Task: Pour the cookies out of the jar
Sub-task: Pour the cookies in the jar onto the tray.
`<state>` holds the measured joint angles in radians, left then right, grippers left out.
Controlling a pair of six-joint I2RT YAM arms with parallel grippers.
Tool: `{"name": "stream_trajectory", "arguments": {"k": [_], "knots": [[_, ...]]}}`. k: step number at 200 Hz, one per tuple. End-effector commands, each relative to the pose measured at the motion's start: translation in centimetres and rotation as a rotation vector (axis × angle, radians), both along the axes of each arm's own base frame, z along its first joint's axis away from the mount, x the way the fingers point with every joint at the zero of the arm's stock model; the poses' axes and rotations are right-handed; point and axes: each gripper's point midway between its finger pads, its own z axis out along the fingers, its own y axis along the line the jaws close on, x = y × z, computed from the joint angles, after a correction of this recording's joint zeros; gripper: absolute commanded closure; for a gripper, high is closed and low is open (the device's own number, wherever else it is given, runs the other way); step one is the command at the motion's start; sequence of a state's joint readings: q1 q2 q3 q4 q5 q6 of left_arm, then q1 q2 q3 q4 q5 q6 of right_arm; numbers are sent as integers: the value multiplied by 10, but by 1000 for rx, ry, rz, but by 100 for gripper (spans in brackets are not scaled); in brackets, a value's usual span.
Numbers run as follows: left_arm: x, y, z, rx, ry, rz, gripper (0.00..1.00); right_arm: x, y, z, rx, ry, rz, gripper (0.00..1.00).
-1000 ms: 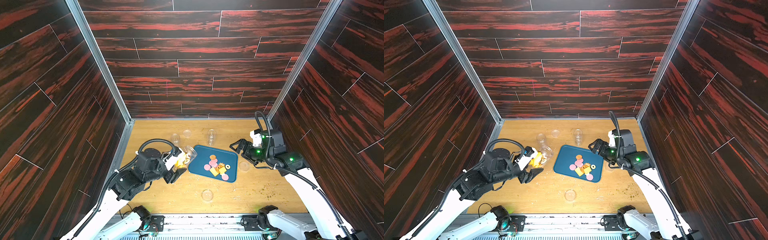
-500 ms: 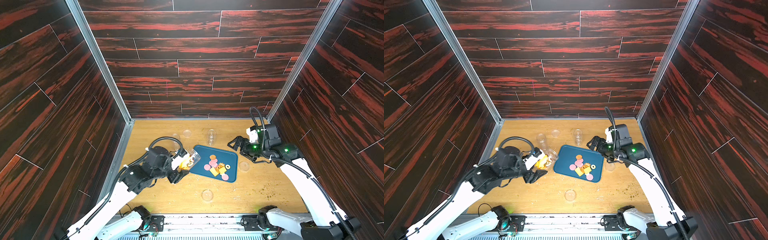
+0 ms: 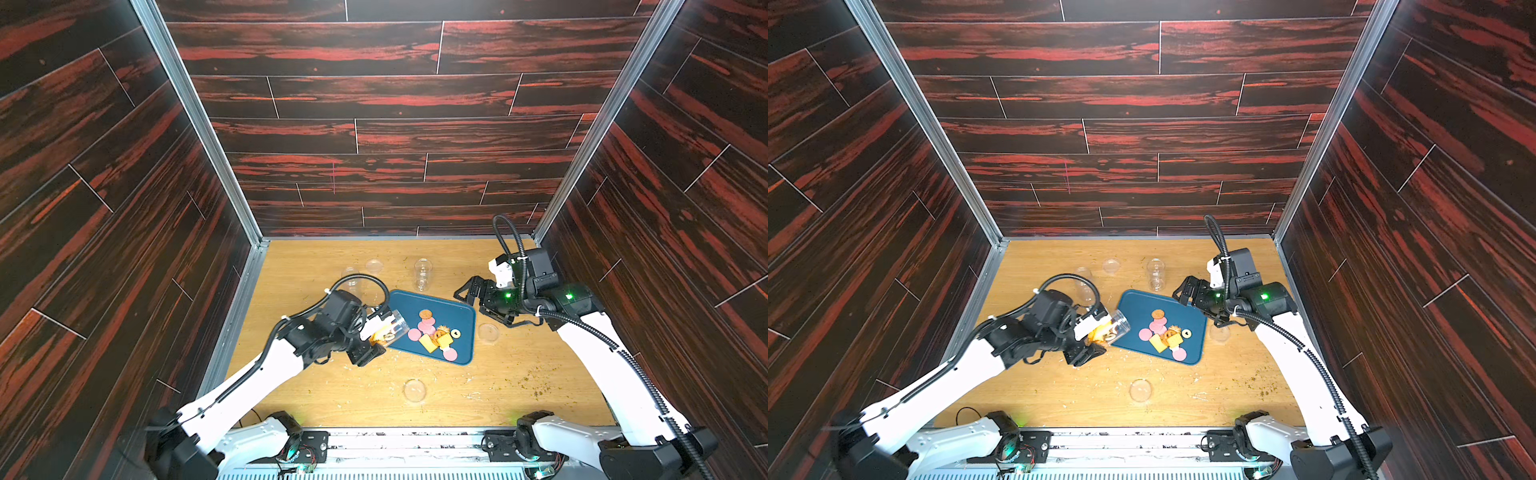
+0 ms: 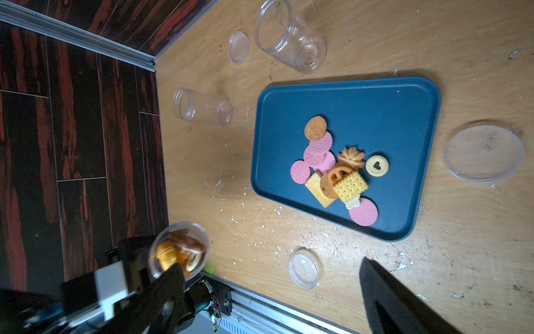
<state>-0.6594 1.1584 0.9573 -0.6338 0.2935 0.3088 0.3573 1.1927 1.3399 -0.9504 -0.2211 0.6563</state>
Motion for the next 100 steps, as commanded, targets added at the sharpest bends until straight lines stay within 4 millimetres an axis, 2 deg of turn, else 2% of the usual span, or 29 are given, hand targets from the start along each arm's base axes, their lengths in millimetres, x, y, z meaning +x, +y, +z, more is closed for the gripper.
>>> {"name": "stream_trajectory", "arguments": {"k": [1,100], "knots": [[5,-8,5,-17,-41,-56,64,-1,-4,1,-35,5,13,2],[16,-25,-27,47,117,-72,64,0,-15,-5,-70,6,47,2]]}}
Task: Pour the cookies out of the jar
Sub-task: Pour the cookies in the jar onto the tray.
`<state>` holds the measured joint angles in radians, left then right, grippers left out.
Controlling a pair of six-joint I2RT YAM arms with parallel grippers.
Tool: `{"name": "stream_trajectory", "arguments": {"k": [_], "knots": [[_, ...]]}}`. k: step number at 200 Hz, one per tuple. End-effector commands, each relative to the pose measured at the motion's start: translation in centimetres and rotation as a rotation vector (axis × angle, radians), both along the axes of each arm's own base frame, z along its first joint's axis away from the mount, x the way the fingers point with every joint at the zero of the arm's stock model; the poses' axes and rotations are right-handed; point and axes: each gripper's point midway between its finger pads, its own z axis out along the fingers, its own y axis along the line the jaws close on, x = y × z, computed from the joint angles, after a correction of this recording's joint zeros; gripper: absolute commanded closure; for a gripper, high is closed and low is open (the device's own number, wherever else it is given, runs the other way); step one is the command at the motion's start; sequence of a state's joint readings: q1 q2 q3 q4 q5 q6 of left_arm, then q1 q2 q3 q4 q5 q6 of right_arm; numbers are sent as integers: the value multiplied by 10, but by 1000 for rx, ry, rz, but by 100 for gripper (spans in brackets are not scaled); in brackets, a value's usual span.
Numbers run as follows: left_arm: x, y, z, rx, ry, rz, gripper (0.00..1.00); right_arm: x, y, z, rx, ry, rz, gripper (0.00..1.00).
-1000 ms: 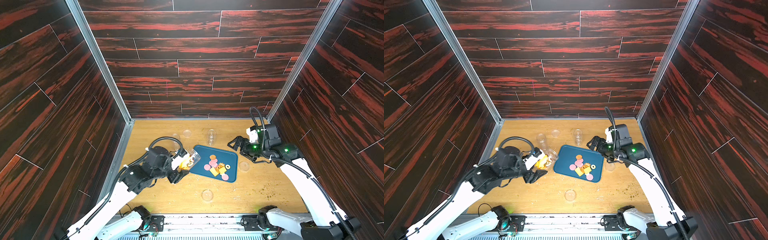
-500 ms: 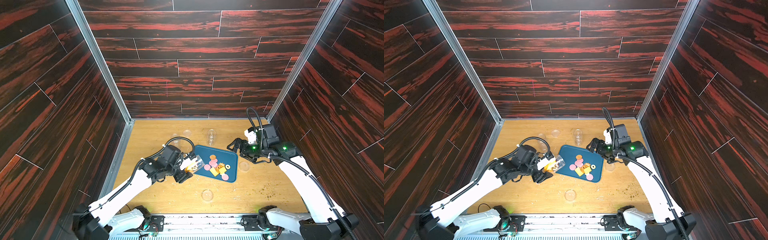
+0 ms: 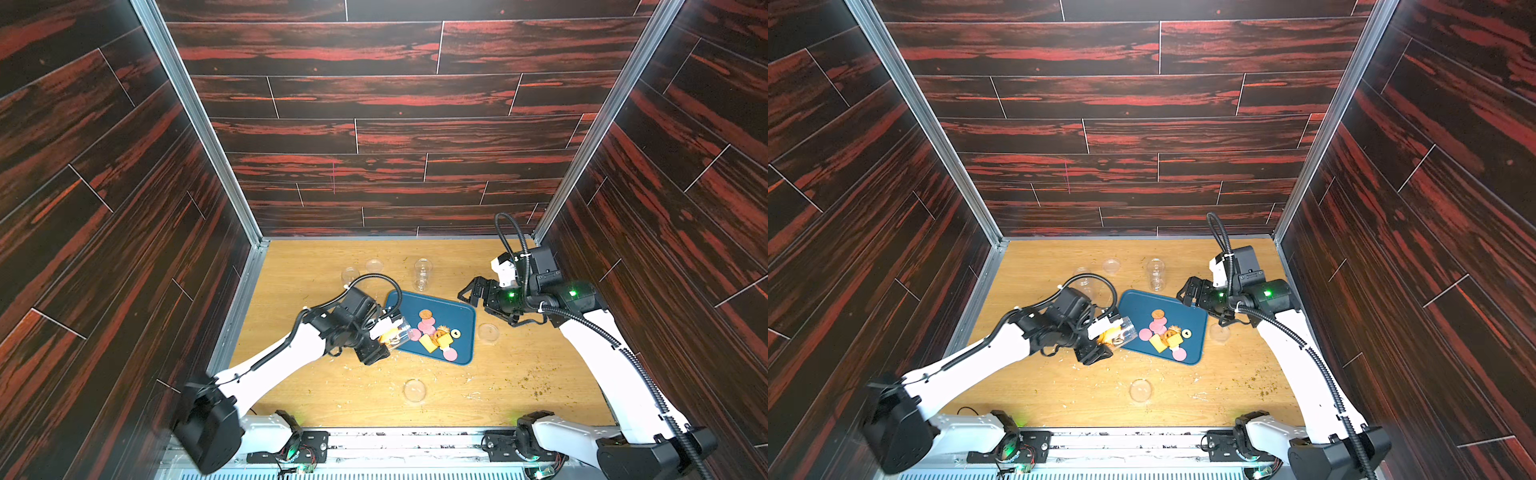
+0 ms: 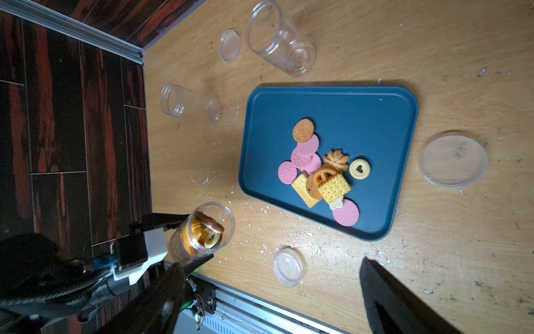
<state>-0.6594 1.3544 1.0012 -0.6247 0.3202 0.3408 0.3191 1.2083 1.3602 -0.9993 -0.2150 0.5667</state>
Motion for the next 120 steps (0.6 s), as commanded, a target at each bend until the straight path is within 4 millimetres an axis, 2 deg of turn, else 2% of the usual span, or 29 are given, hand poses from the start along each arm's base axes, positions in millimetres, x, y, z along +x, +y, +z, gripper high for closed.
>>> {"name": "stream_trajectory", "arguments": {"k": [1,81,120], "knots": [[4,-10,12,-30,13,-29,64,-1,-3,0,-11,12,22,2],[16,-14,-3,54,107,21,63,5,-7,-3,9,18,32,2],[20,-16,0,65,121,40,63,10,-8,-5,17,21,35,2]]}}
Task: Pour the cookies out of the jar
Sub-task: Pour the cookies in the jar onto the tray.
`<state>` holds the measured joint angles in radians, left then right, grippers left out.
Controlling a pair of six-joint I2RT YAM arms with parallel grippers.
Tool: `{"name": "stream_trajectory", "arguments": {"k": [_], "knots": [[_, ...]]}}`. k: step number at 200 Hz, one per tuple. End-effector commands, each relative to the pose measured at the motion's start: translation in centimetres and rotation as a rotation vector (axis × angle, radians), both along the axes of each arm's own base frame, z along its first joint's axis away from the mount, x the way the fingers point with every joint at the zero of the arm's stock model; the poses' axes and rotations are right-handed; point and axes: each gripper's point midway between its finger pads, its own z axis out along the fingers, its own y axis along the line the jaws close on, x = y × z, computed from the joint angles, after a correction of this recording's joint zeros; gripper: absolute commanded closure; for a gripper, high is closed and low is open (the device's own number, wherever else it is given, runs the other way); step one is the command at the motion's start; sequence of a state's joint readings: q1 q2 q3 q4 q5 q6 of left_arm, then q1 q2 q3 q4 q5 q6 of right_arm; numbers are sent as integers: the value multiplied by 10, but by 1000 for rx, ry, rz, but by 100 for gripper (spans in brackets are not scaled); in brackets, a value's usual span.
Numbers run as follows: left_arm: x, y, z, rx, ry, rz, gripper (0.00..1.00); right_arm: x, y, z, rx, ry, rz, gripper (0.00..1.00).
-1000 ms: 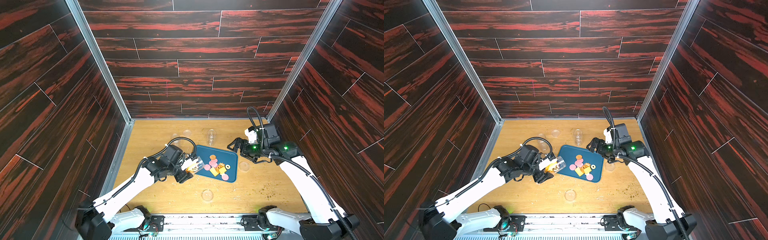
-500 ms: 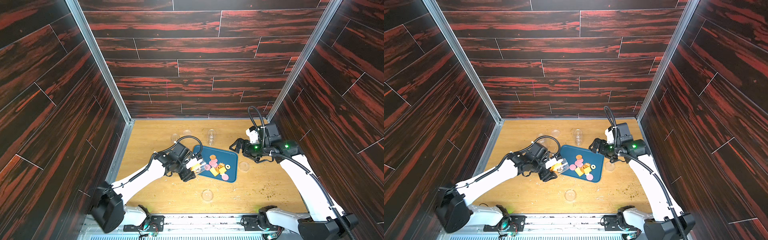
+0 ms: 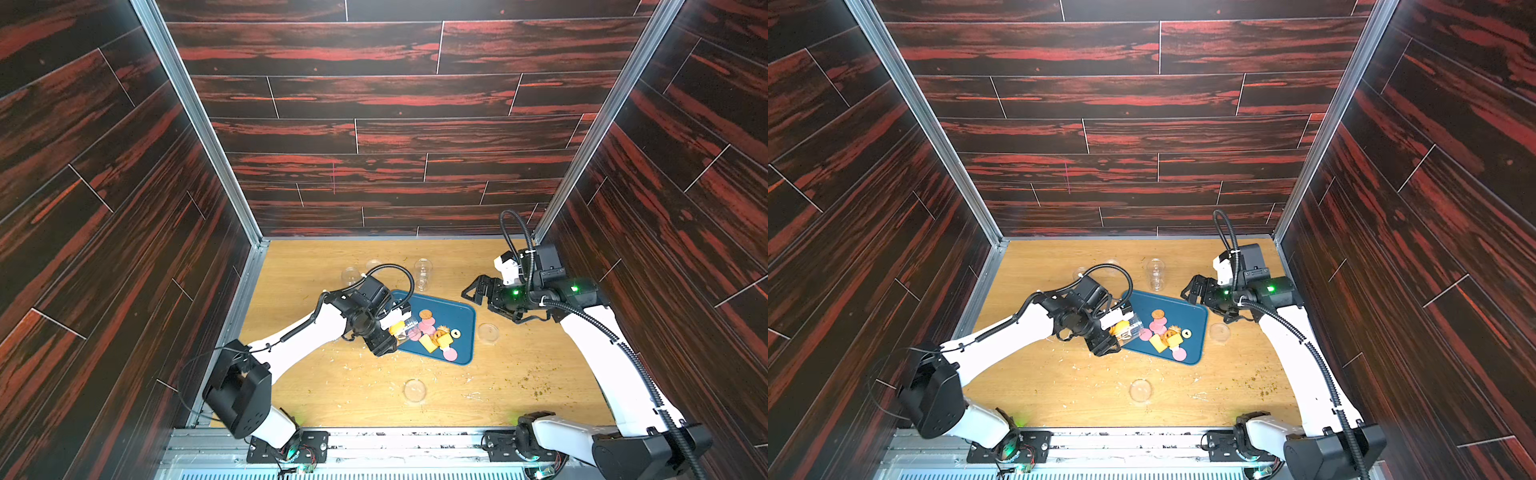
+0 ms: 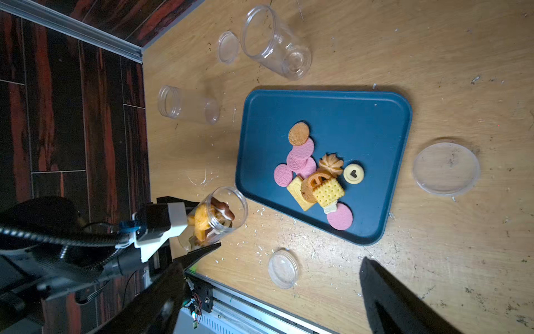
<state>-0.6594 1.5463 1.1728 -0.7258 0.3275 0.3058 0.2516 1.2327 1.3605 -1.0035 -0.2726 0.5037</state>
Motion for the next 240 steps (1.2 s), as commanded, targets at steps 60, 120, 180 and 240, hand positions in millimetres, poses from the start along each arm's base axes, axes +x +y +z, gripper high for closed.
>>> {"name": "stream_trajectory", "arguments": {"k": [60,120,180,240], "knots": [[4,5,2,83,71,39,63,4,1,-3,20,14,22,2],[13,8,-2,169,112,96,63,6,-2,-4,20,10,16,2],[25,11,-9,309,83,114,63,5,-3,-5,18,9,17,2],[40,17,-8,415,29,140,63,4,-3,-6,25,12,8,2]]}}
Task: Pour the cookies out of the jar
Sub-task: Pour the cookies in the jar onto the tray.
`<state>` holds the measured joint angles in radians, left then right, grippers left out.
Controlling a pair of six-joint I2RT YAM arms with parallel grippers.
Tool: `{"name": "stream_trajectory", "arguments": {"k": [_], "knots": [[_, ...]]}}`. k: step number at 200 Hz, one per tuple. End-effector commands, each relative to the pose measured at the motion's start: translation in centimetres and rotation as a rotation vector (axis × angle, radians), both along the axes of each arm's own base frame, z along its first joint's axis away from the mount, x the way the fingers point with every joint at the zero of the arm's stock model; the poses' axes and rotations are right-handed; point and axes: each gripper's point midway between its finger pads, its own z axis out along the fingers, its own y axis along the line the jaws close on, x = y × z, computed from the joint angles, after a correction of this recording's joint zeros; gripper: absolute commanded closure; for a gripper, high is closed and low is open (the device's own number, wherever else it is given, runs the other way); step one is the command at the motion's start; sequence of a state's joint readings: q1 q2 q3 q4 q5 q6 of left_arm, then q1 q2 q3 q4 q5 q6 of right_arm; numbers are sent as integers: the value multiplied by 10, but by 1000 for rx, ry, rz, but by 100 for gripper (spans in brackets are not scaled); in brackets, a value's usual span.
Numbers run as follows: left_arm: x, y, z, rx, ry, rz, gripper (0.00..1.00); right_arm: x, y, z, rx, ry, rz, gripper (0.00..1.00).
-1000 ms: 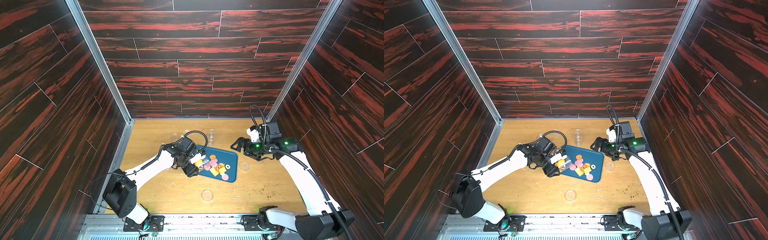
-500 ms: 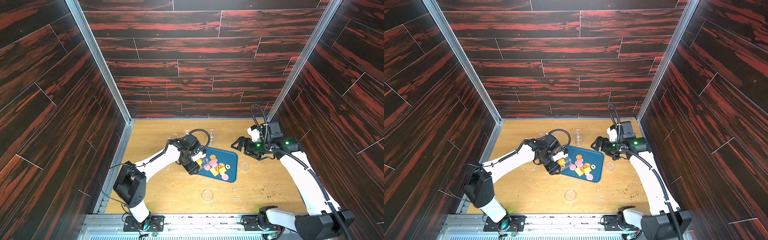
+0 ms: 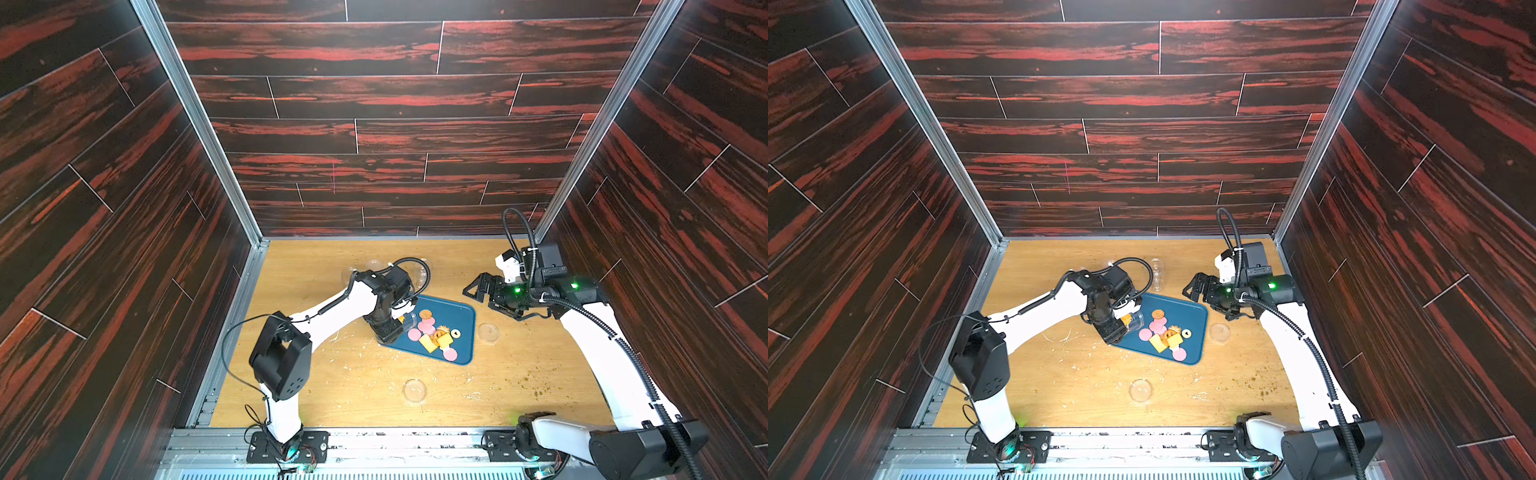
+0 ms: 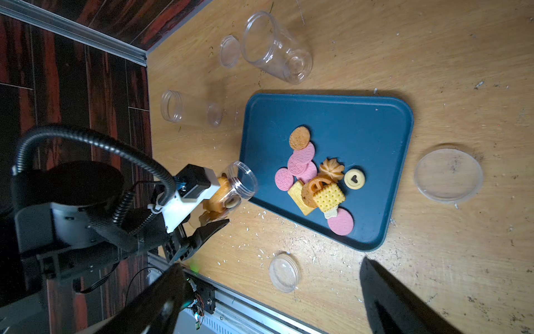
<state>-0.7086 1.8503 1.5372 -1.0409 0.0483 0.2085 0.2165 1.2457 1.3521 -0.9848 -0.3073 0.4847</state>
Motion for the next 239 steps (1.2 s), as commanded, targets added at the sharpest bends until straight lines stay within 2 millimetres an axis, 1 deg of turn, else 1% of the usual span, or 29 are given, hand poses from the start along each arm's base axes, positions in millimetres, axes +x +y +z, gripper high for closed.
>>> {"name": "stream_trajectory", "arguments": {"k": [1,42,98,122,158,177,192,209,223,239], "knots": [[5,8,11,57,-27,18,64,-3,0,-4,6,13,9,2],[5,10,11,111,-40,-21,64,-4,-1,-3,6,12,5,2],[3,5,10,92,-25,-39,64,-3,-1,-4,7,17,0,2],[0,-1,11,67,-15,-61,64,-3,-1,-5,8,19,-6,2],[-6,-14,20,0,12,-71,63,-2,-1,-7,9,26,-10,2],[-4,-20,23,-26,3,-65,63,0,-1,-6,7,24,-15,2],[2,-15,20,5,-21,-55,63,0,-1,-5,7,23,-16,2],[3,0,16,81,-41,-49,63,0,-1,-5,7,26,-19,2],[2,8,15,114,-57,-49,63,-1,-2,-4,8,26,-24,2],[5,2,13,102,-55,-53,63,-1,-2,-5,11,29,-26,2]]}}
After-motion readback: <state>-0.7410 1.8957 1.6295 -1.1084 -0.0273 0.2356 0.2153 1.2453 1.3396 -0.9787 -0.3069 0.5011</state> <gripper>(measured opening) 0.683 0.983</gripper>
